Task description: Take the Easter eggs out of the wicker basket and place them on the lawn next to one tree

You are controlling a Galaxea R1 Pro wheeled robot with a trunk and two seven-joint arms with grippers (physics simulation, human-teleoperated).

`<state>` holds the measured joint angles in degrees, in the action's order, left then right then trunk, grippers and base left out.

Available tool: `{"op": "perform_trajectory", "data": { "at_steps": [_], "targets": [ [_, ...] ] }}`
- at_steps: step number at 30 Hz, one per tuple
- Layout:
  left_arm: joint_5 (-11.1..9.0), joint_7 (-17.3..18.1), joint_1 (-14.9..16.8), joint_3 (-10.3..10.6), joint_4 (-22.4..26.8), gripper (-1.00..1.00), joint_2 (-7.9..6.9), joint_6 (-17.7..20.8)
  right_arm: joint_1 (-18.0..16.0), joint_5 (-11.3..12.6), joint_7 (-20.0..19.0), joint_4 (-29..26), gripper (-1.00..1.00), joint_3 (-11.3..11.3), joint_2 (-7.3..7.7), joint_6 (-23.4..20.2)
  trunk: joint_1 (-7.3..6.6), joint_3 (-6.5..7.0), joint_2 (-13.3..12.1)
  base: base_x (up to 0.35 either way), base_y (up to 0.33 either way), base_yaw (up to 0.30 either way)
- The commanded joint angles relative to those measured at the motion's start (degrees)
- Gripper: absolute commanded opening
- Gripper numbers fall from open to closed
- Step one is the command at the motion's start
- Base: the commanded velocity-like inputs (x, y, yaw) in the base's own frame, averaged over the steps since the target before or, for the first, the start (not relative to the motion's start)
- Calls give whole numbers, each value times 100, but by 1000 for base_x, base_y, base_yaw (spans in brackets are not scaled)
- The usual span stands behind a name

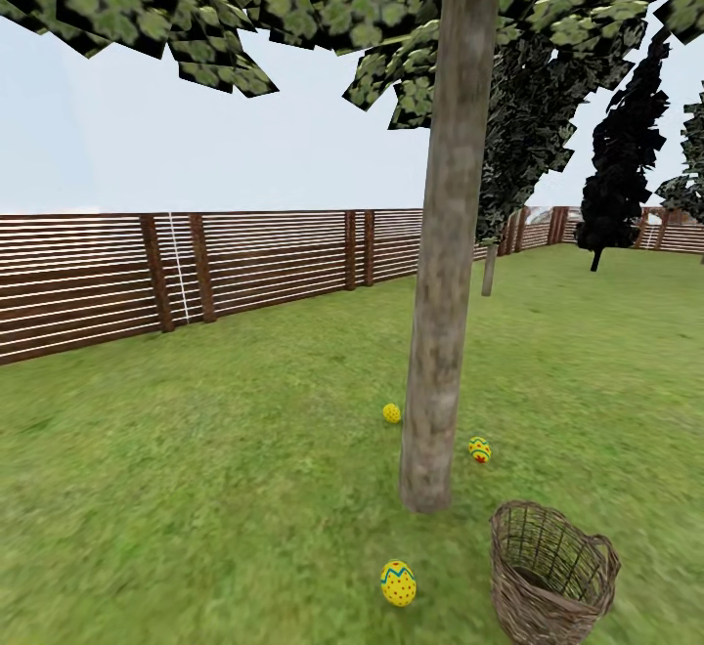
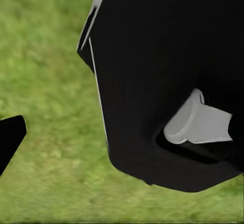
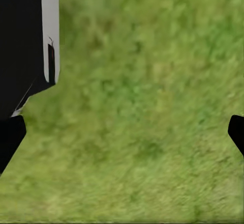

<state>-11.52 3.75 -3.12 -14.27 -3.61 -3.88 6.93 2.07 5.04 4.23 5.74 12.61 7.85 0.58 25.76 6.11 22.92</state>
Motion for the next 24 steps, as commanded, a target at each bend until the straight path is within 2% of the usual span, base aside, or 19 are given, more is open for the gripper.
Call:
{"op": "perform_trajectory", "data": {
  "at_steps": [1, 4, 6, 9, 12, 14, 16, 19, 24],
  "targets": [
    [34, 17, -54, -6, 1, 100, -7, 20, 51, 51, 6, 3, 100, 49, -19, 18, 2, 3, 0, 0, 0, 0],
    [230, 13, -193, -6, 10, 100, -10, 13, 114, 56, 3, -4, 100, 49, -46, 34, 2, 3, 0, 0, 0, 0],
    [293, 12, -227, -6, 15, 100, -3, 11, 127, 58, 1, -13, 100, 45, -61, 32, 2, 3, 0, 0, 0, 0],
    [491, 17, -246, -1, 37, 100, 20, 14, 135, 49, -29, -33, 100, 44, -103, -2, 2, 3, 0, 0, 0, 0],
    [850, 19, -249, 4, 66, 100, 14, 13, 136, 42, -34, -89, 100, 39, -126, 10, 2, 3, 0, 0, 0, 0],
    [1242, 17, -250, -12, 89, 100, 8, 15, 136, 42, -24, -278, 100, 34, -126, 18, 2, 3, 0, 0, 0, 0],
    [1419, 14, -250, -25, 127, 100, 9, 12, 136, 42, -21, -364, 100, 33, -126, 20, 2, 3, 0, 0, 0, 0],
    [1510, 12, -250, -39, 157, 100, 14, 15, 136, 41, -19, -409, 100, 30, -132, 21, 2, 3, 0, 0, 0, 0],
    [1539, 11, -250, -41, 167, 100, 21, 18, 136, 49, -17, -424, 100, 34, -131, 21, 2, 3, 0, 0, 0, 0]
  ]
}}
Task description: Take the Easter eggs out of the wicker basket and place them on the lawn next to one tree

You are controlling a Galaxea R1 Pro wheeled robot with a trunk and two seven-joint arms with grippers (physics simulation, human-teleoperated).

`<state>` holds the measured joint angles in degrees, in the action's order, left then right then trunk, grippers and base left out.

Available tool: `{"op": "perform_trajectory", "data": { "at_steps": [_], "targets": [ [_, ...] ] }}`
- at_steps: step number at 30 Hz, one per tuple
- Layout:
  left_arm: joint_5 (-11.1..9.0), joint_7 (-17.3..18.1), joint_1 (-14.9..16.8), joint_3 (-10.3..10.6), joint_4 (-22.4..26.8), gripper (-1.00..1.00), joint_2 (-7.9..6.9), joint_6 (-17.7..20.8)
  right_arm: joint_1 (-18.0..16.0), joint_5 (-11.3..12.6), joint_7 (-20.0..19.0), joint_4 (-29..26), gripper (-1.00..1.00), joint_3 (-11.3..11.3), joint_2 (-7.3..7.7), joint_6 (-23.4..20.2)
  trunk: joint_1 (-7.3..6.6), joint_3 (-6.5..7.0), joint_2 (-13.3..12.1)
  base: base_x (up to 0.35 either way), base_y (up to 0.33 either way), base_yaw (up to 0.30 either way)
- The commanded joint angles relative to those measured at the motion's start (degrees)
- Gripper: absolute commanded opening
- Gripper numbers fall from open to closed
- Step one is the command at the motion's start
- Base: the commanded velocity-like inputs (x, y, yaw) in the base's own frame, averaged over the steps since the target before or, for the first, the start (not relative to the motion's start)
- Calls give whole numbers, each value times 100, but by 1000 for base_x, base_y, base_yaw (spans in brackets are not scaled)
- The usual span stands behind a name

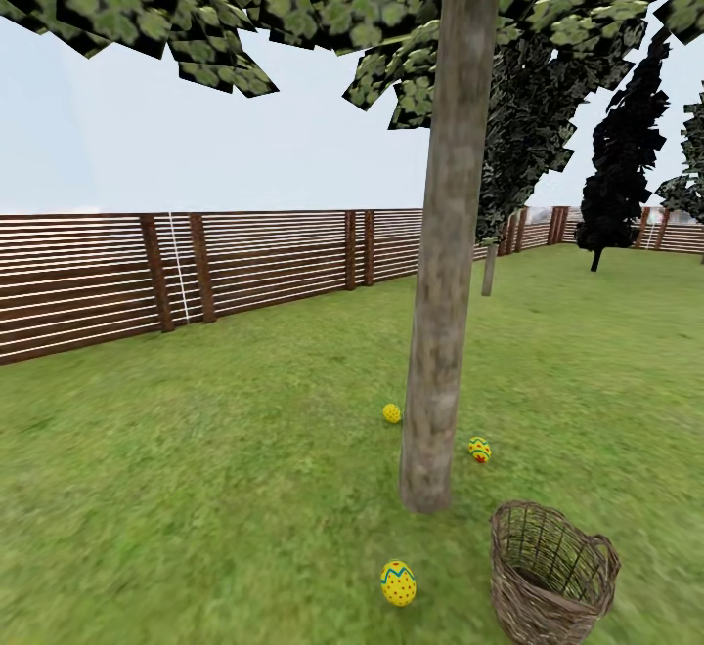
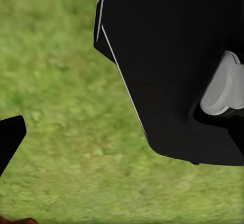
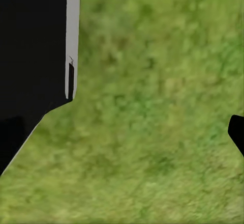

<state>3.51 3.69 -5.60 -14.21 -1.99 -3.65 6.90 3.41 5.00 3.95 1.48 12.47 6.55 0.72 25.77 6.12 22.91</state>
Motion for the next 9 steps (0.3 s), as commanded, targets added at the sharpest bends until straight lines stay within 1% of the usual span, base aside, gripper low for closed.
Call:
{"op": "perform_trajectory", "data": {
  "at_steps": [1, 9],
  "targets": [
    [38, 18, -3, -47, 5, 100, -3, 21, 1, 53, 10, 2, 100, 47, 1, 7, 1, 2, 1, 0, 0, 0],
    [40, 18, -3, -56, 5, 100, -4, 20, 1, 53, 11, 2, 100, 46, -4, 6, 1, 2, 1, 0, 0, 0]
  ]
}}
